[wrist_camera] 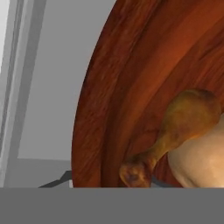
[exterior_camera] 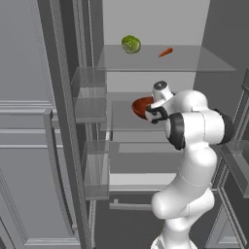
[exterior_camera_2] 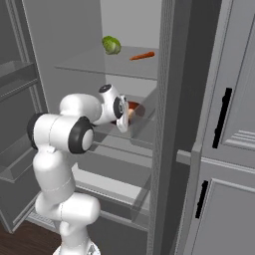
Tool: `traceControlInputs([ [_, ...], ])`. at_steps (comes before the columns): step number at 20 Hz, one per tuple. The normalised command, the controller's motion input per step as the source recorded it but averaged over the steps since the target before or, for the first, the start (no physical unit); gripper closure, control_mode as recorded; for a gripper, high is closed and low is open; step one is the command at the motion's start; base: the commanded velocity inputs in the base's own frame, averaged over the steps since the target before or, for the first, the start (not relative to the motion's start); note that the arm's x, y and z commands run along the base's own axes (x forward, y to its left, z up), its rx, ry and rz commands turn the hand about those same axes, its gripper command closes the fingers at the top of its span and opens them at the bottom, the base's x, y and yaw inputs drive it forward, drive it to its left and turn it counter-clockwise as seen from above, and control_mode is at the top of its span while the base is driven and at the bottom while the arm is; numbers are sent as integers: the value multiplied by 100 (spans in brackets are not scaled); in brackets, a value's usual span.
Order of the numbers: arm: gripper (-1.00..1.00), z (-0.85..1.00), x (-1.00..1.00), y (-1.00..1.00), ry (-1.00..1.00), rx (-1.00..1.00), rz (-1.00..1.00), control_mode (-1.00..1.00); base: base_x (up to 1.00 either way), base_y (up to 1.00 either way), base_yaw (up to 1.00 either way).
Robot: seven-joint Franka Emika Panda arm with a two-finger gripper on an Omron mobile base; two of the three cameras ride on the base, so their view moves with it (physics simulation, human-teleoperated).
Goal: Pick the chicken drumstick and squash from their plates and place them in the bowl. Then put the bowl in the fridge.
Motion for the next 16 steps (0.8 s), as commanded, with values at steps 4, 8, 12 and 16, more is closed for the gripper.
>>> traceControlInputs([
  [4, -100, 0, 40, 0, 0, -2, 0, -100, 0, 0, 0],
  [8, -100, 0, 15, -1, 0, -2, 0, -100, 0, 0, 0],
  [12, -100, 11, -52, 2, 0, 0, 2, -100, 0, 0, 0],
  [16, -100, 45, -35, 13, -6, 0, 4, -100, 0, 0, 0],
])
